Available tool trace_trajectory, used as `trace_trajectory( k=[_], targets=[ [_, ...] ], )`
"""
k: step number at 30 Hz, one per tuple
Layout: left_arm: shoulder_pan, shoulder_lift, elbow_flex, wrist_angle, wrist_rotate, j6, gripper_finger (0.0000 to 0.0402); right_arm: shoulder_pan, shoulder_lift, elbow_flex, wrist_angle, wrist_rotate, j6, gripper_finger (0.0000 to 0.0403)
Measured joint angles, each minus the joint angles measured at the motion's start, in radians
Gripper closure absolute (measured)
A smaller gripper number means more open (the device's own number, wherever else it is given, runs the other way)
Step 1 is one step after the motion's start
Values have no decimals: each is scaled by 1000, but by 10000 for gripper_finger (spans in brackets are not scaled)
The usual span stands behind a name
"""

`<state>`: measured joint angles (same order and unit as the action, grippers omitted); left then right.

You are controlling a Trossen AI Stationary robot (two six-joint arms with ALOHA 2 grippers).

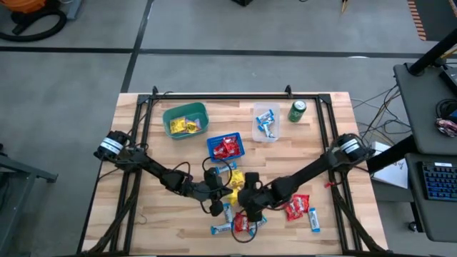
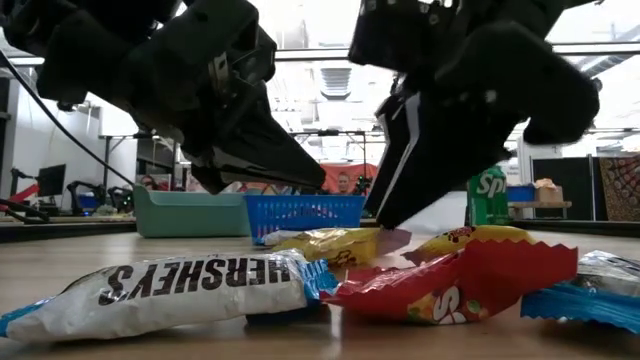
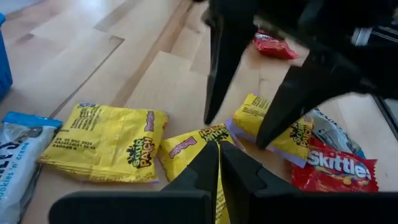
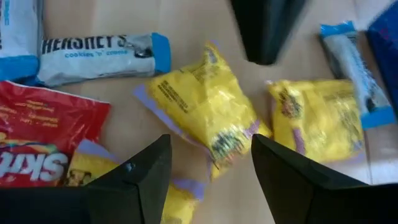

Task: Sort candy
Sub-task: Put the sour patch candy into the blue green bin

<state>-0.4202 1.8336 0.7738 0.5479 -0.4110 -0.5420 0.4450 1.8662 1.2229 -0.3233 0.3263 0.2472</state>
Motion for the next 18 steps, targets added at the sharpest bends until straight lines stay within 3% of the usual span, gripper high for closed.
trace_trajectory(
  k=[5,12,18],
  targets=[
    [-2,-41,-1,-91,0,9,401,-3,51,27,-3,-1,-39,190],
    [-10,-209,-2,-262,-1,49,401,-18,92,50,0,6,-67,194],
    [-24,-352,-2,-315,-3,131,401,-40,96,50,0,7,-66,251]
  ],
)
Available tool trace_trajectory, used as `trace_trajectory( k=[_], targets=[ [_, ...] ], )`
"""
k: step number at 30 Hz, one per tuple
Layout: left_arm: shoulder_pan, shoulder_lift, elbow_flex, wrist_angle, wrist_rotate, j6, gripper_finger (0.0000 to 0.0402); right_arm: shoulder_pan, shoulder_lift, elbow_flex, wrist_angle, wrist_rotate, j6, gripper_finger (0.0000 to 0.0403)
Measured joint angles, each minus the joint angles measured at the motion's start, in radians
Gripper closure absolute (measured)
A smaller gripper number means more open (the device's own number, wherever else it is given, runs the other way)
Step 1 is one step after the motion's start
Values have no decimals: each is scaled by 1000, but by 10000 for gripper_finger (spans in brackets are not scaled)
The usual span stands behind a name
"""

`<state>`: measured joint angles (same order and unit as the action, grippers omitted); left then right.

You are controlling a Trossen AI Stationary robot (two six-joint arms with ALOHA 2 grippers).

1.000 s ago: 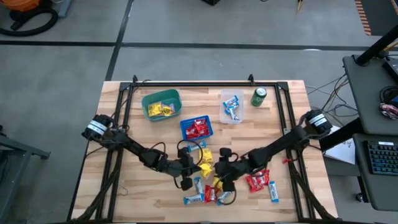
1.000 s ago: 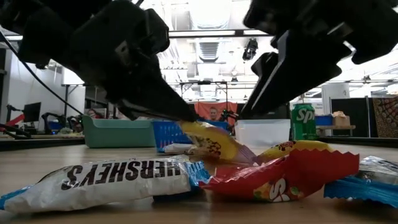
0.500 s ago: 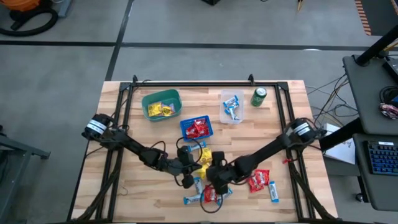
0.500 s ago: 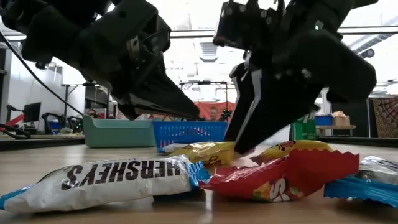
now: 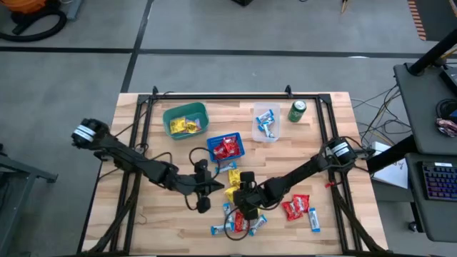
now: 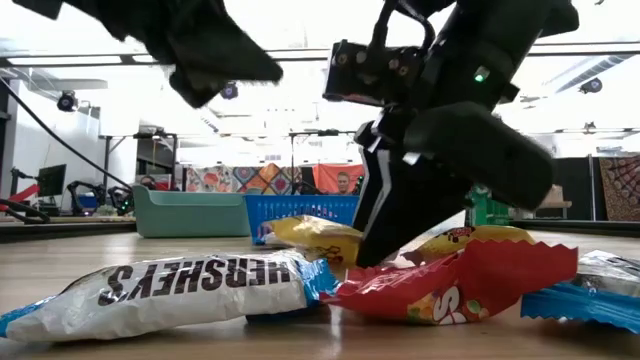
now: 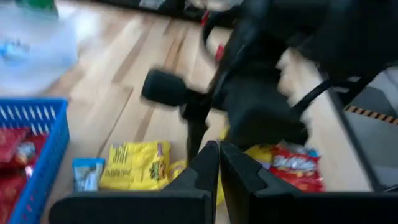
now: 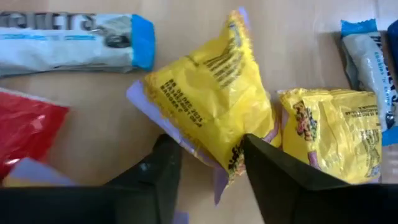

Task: Sort candy
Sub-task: Put the sour patch candy into the blue green bin

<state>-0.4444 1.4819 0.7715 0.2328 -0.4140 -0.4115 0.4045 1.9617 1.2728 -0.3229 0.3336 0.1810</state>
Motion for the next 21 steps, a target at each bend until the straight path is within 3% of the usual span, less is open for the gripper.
trace_trajectory(
  k=[8,14,21],
  targets=[
    [-32,-101,-8,-59,-50,81,401,-26,-11,-1,7,-67,-16,382],
    [-77,-112,-58,-52,-76,64,401,-34,-64,-14,55,-222,-65,390],
    [-188,-113,-196,270,-76,61,401,-80,-161,-98,361,-367,-130,391]
  ],
)
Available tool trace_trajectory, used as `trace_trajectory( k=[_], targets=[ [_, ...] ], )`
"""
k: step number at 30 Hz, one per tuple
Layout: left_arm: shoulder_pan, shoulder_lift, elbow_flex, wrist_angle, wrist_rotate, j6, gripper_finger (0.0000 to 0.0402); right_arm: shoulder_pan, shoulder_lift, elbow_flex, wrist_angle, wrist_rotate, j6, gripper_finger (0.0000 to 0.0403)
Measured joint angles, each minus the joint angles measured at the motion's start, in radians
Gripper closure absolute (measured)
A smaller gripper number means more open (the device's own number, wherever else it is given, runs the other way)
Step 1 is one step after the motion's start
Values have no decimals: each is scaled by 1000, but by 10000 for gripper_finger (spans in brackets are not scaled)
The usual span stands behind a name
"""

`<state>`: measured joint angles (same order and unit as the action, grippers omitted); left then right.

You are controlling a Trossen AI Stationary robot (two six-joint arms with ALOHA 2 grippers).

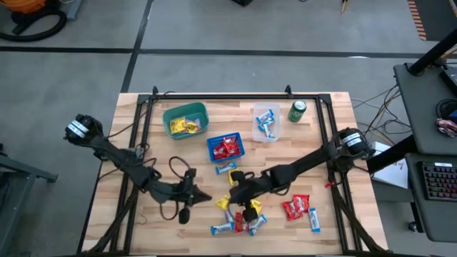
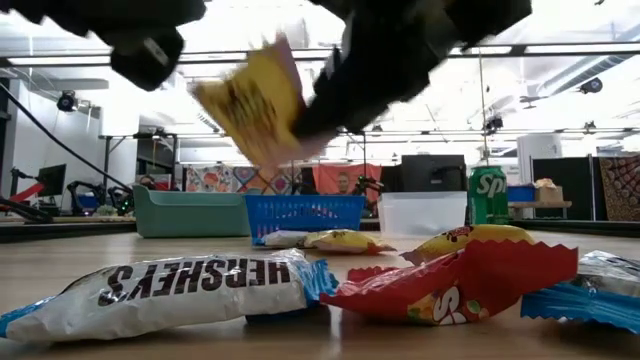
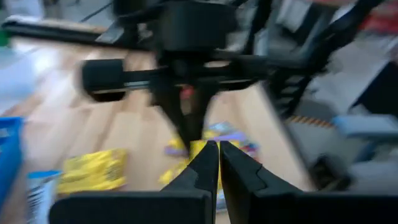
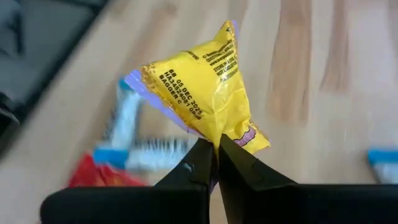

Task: Sort candy
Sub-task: Put the sour patch candy into the blue green bin

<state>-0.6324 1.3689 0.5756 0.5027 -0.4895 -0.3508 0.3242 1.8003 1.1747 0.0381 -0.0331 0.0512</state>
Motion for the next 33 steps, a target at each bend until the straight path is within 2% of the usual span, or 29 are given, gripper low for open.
trace_trajectory(
  k=[2,7,10,15,21,26,33],
  targets=[
    [-29,0,-43,101,0,1,398,-19,-16,-34,111,-64,-2,391],
    [-80,0,-108,241,0,2,361,-69,-15,-117,487,-338,35,391],
    [-92,3,-114,255,-33,10,323,-83,2,-136,628,-414,65,391],
    [-91,59,-69,258,-144,72,249,-87,8,-126,676,-425,64,391],
    [-93,158,29,263,-156,158,191,-103,9,-104,669,-432,169,391],
    [-93,215,90,255,-157,163,191,-112,9,-102,639,-427,177,391],
    [-100,234,111,247,-159,146,229,-115,10,-101,589,-420,160,391]
  ],
)
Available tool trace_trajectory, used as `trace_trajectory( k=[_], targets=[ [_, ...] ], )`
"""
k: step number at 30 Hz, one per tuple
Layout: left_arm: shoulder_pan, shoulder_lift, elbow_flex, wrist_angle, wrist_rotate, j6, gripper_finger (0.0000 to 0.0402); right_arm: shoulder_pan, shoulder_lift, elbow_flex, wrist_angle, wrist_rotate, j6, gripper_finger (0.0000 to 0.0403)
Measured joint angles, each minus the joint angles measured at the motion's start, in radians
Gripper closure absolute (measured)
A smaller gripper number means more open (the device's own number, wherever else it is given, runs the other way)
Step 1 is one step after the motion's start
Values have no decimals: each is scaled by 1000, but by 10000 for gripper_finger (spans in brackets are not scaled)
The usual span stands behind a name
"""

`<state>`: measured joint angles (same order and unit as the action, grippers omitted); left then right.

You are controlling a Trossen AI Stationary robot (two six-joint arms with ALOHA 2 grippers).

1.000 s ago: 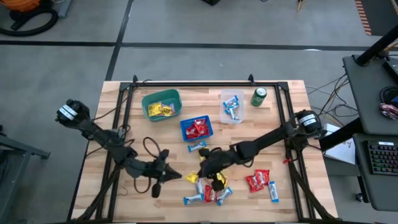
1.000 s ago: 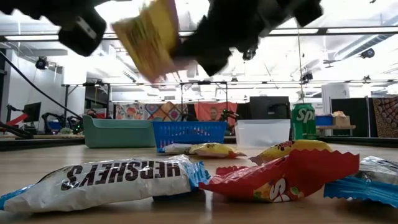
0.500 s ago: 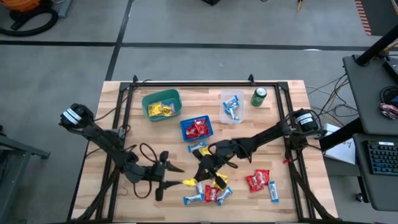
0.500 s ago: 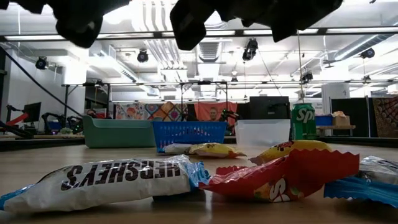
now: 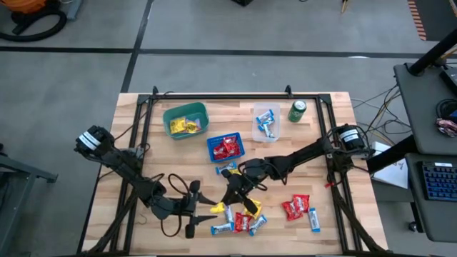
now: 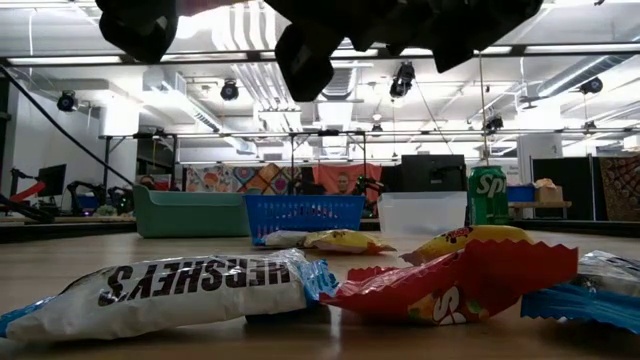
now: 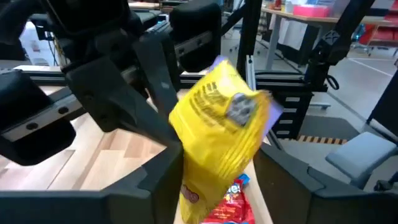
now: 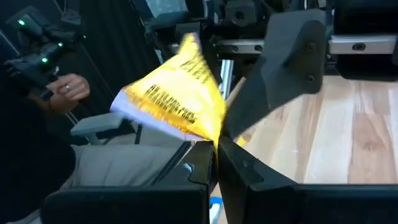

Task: Sort candy
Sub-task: Put the sour patch candy into the blue green bin

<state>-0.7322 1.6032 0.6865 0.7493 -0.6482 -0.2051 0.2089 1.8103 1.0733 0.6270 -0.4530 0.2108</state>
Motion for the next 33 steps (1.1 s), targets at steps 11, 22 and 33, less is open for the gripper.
trace_trajectory(
  k=[11,22,33],
  targets=[
    [10,-114,-8,-191,-132,-117,391,-53,-19,0,-32,3,6,362],
    [162,-464,40,-987,-271,-544,398,-216,-133,0,-207,48,-8,232],
    [775,-676,-3,-1481,38,-597,399,-269,-190,0,-399,292,-123,202]
  ],
)
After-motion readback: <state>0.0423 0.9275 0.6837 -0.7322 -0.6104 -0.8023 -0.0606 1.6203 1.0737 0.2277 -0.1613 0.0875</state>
